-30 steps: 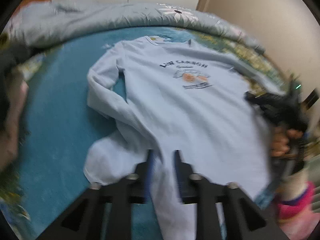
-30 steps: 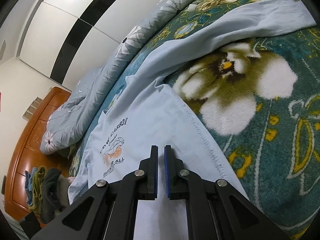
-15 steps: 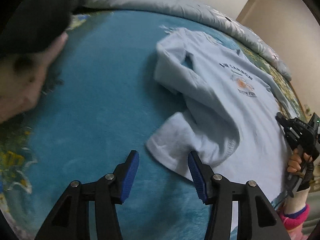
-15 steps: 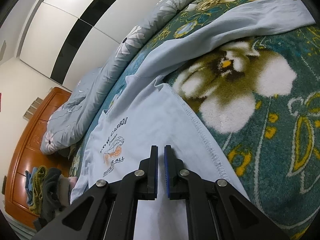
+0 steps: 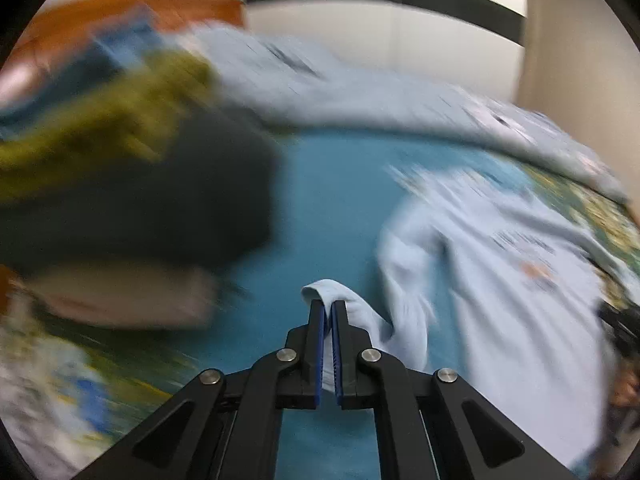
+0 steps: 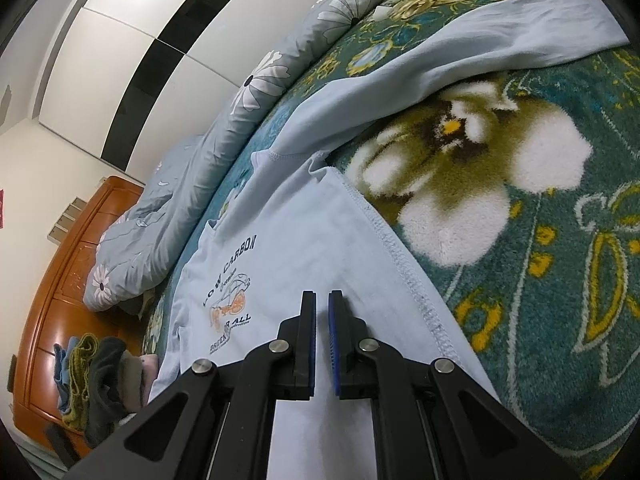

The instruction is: Fold clothes

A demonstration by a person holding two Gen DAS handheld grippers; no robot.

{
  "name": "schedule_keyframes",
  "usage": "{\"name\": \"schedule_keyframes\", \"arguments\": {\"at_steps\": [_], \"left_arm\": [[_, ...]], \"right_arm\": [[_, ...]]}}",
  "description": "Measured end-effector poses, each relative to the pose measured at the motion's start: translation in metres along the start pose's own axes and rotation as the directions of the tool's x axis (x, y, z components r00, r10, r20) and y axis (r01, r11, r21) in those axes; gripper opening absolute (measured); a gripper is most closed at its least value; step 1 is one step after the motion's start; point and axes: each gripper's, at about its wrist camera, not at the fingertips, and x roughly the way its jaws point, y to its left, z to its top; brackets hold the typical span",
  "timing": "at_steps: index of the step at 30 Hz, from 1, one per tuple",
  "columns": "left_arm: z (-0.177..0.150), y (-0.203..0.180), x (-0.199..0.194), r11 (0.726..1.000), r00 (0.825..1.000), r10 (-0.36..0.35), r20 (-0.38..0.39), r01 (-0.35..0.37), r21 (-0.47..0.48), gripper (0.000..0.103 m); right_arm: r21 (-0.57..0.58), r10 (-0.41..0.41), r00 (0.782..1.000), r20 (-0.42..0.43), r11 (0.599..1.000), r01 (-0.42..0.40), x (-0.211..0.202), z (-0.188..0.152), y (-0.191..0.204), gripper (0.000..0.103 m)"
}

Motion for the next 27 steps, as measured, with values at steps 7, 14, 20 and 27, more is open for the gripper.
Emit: {"name": "schedule_keyframes", "arguments": {"at_steps": [7,14,20,27], "left_arm": [[-0.021,0.046,0.017,0.977,0.975,0.211,-0.069,-0.213,-0.028,0.004],[-0.048,0.084,0.044,0.969,0.962,0.183,-0.201,-0.211,-0.131,0.006],[-0.036,0.091,0.008,0.971,0.984,0.122,-0.133,-0.146,-0.187,0.008],[0.002,0.003,0.014,0.990,0.991,-0.135,-0.021,0.134,-0.049,0.038]], "right_arm": [[-0.001,-0.001,1.000,0.001,1.000,0.001,-0.001,-0.001,0.000,0.005],[-0.009,-0.004,1.000,0.002,1.000,0.004,-0.001,-0.001,-0.001,0.005],[-0.031,-0.022,1.000,0.012,0.999,0.022,-0.006,-0.001,0.003,0.005],[-0.123,-0.032,0.999,0.033,0.992,0.036,-0.020,0.018,0.013,0.005]]}}
